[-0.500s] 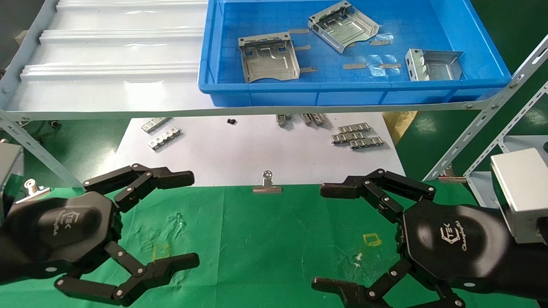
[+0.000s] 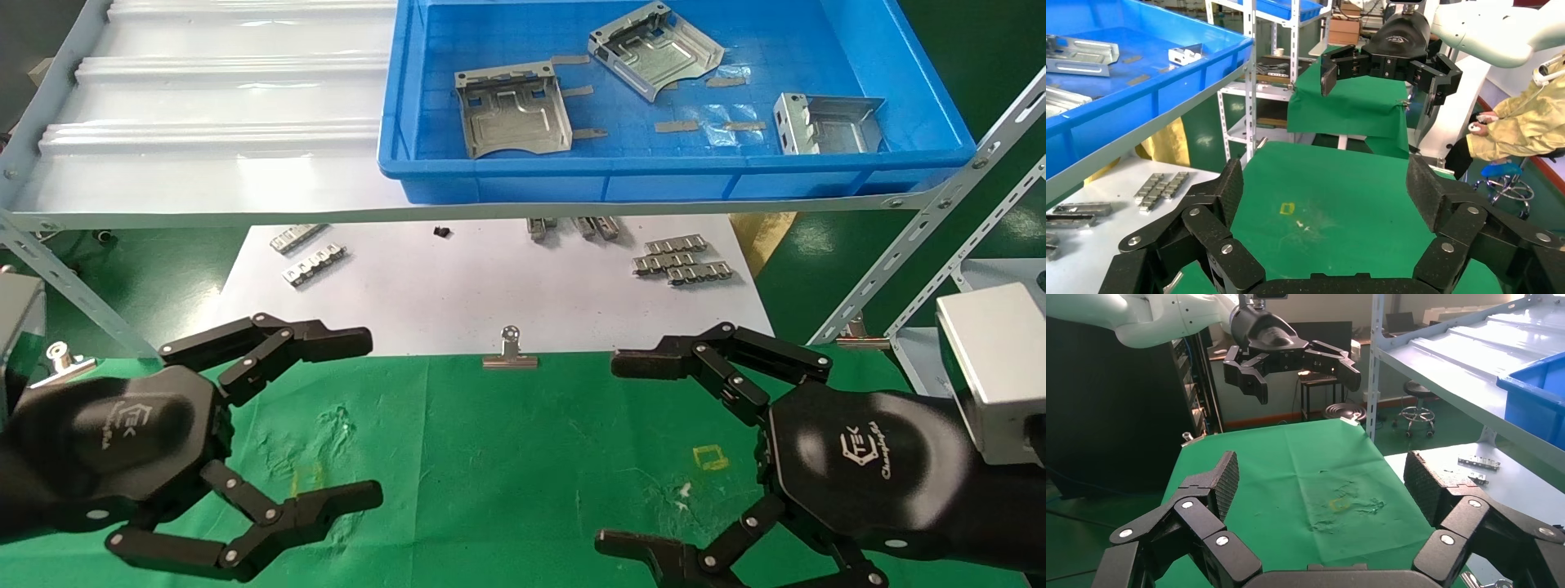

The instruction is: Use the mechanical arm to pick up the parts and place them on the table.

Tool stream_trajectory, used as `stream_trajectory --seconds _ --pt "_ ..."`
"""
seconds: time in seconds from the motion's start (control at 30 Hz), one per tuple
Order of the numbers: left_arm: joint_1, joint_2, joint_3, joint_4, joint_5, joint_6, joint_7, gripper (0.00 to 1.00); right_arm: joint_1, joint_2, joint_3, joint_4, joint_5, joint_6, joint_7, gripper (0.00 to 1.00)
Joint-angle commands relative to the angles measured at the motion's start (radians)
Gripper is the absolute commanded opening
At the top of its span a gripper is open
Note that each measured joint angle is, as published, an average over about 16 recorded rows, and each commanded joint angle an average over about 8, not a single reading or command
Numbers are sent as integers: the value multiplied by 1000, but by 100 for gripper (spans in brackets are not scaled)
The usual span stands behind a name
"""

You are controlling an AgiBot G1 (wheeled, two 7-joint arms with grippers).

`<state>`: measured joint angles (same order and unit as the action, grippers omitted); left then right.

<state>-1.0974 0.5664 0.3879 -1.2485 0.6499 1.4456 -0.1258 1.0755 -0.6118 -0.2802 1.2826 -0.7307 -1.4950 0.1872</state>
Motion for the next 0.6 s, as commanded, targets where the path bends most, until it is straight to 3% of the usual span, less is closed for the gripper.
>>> stream_trajectory --seconds 0.03,0.6 --pt "0 0 0 0 0 0 0 0 0 0 0 0 0 0 0 100" --pt "0 0 0 0 0 0 0 0 0 0 0 0 0 0 0 100"
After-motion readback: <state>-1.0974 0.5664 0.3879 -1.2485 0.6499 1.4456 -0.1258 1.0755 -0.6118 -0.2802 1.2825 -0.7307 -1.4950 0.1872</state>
